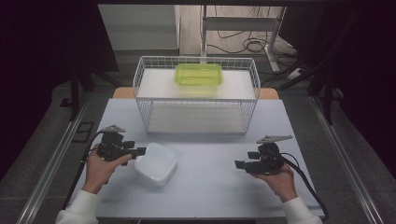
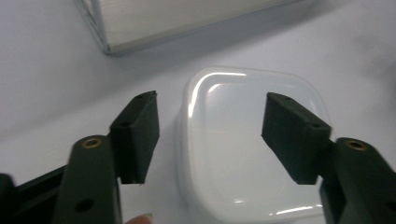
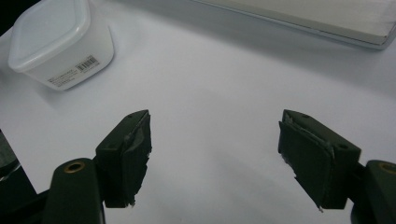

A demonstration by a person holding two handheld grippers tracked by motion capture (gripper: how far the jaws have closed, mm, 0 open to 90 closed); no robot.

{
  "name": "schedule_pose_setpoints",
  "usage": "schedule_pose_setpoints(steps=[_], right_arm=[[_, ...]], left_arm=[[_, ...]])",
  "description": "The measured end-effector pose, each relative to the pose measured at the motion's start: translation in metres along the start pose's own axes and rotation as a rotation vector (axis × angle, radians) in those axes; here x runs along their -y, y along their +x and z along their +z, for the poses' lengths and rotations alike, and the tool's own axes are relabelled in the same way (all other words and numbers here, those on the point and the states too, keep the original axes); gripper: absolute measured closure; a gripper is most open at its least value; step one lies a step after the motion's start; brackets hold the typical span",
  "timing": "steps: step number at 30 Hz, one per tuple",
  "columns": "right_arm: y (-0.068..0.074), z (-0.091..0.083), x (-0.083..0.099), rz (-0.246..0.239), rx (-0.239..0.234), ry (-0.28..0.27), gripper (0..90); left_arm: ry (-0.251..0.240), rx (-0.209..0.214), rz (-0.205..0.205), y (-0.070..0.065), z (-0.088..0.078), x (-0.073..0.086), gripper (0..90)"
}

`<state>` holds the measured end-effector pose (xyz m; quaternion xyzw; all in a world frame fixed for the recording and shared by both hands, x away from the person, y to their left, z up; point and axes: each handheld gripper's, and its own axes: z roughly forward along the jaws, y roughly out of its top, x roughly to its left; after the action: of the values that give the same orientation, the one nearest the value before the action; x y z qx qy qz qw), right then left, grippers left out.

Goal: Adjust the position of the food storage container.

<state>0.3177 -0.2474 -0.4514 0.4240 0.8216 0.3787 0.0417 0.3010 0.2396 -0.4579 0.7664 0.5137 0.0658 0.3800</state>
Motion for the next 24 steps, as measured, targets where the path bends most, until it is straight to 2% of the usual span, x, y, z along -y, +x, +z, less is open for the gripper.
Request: schedule_pose_setpoints(steps=[3, 5, 8, 12, 14, 15, 16, 18, 24], right_arm=[[-0.001, 0.000, -0.001, 0.001, 0.003, -0.003, 25.5], [-0.001, 0.000, -0.001, 0.002, 0.002, 0.001, 25.5], [0.000, 0.000, -0.001, -0.004, 0.008, 0.006, 25.5], [0.000, 0.000, -0.001, -0.007, 0.010, 0.008, 25.5], [0.000, 0.001, 0.000, -0.008, 0.012, 0.009, 25.5], [0.000, 0.001, 0.000, -0.009, 0.013, 0.008, 25.5], [0.001, 0.001, 0.000, -0.010, 0.013, 0.006, 25.5], [0.001, 0.001, -0.001, -0.010, 0.013, 0.004, 25.5], [0.001, 0.001, 0.000, -0.007, 0.018, 0.003, 25.5]], left_arm=[[0.012, -0.018, -0.004, 0.007, 0.000, 0.003, 46.0], [0.005, -0.016, 0.011, 0.009, -0.001, 0.005, 48.4], [0.008, -0.024, 0.018, 0.011, -0.001, 0.006, 49.5], [0.026, -0.032, 0.006, 0.015, 0.001, 0.007, 50.5], [0.050, -0.060, -0.001, 0.018, 0.003, 0.009, 51.3], [0.062, -0.087, -0.002, 0.019, 0.004, 0.010, 52.0], [0.072, -0.102, -0.006, 0.021, 0.004, 0.011, 54.2], [0.093, -0.107, -0.008, 0.023, 0.006, 0.012, 59.8], [0.146, -0.083, 0.009, 0.022, 0.014, 0.016, 76.5]])
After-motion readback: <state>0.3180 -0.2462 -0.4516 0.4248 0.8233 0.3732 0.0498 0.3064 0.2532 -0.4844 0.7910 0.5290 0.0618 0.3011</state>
